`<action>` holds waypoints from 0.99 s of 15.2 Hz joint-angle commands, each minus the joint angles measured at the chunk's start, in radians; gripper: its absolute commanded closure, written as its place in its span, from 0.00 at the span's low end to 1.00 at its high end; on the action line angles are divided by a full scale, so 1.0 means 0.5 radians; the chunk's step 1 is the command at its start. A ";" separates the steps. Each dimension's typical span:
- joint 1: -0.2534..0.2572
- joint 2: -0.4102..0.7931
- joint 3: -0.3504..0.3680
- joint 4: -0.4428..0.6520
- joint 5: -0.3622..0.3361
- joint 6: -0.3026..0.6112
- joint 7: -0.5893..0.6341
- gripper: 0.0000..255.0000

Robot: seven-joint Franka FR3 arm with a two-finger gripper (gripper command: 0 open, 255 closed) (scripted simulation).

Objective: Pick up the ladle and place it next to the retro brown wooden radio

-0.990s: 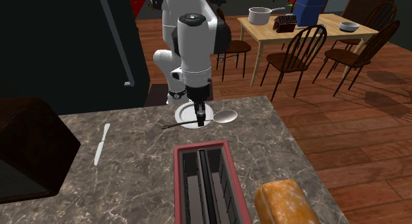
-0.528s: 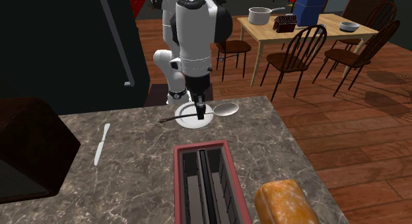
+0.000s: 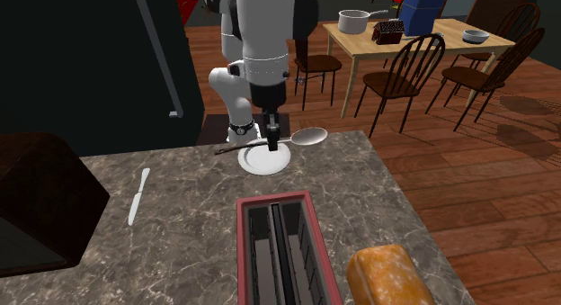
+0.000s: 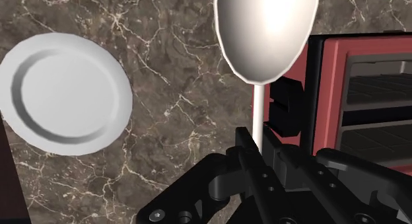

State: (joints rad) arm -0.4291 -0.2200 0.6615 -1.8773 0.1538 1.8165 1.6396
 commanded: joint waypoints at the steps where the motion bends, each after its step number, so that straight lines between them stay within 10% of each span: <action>1: -0.003 0.006 -0.002 0.061 -0.006 -0.056 0.005 1.00; 15: -0.019 0.125 0.017 0.546 -0.084 -0.440 0.071 1.00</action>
State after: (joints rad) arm -0.4383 -0.1653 0.6676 -1.6268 0.1167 1.6122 1.6706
